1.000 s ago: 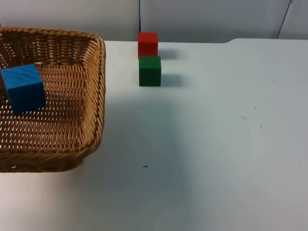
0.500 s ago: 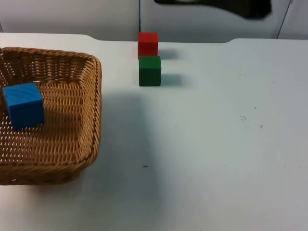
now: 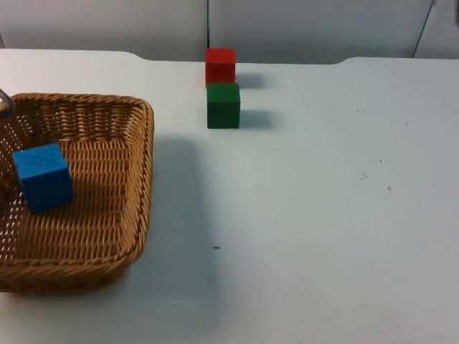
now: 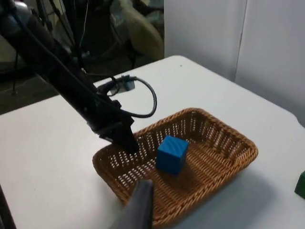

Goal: Pick up the basket with the left hand and place the blue cube into the basket with the right hand.

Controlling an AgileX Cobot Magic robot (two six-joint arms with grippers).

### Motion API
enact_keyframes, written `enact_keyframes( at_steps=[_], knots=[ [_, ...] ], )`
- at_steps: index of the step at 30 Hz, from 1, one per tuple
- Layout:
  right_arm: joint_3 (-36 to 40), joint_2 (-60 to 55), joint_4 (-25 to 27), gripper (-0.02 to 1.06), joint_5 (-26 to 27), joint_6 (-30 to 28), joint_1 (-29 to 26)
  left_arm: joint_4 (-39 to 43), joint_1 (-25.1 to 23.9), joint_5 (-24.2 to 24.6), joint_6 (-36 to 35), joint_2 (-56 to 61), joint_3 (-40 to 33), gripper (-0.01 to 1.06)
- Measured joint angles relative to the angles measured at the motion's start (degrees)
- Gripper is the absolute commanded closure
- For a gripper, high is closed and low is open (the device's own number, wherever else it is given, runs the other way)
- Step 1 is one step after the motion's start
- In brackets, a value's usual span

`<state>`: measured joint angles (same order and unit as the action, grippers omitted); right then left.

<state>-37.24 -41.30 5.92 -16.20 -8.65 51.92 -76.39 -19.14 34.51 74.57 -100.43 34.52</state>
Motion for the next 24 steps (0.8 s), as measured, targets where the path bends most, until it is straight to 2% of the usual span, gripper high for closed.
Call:
enact_keyframes(
  at_steps=[6, 10, 12, 15, 16, 20, 21, 24],
  knots=[
    [0.4, 8.5, 0.0, 0.15, -2.7, -0.1, 0.0, 0.0, 0.0, -0.9, 0.3, -0.2, 0.0, 1.05],
    [0.4, 11.4, 0.0, 0.15, -4.7, -0.1, 0.0, 0.0, 0.0, -1.9, 0.4, -0.3, 0.0, 1.00],
    [0.4, 12.0, 0.0, 0.15, -6.4, -0.1, 0.0, 0.0, 0.0, -2.4, 0.4, -0.3, 0.0, 0.90],
    [0.4, 12.1, 0.0, 0.15, -7.8, -0.1, 0.0, 0.1, 0.0, -3.2, 0.4, -0.3, 0.0, 0.68],
    [0.4, 12.1, -0.2, 0.15, -8.6, -0.1, 0.0, 0.1, 0.0, -3.6, 0.4, -0.3, 0.0, 0.68],
    [0.4, 12.1, -0.8, 0.15, -10.0, -0.1, 0.0, 0.1, 0.0, -4.5, 0.4, -0.3, 0.0, 0.35],
    [0.4, 12.1, -0.9, 0.15, -10.1, -0.1, 0.0, 0.1, 0.0, -4.5, 0.4, -0.3, 0.0, 0.35],
    [0.4, 12.1, -1.2, 0.15, -10.3, -0.1, 0.0, 0.4, 0.0, -4.3, 0.4, -0.3, 0.1, 0.26]
  ],
)
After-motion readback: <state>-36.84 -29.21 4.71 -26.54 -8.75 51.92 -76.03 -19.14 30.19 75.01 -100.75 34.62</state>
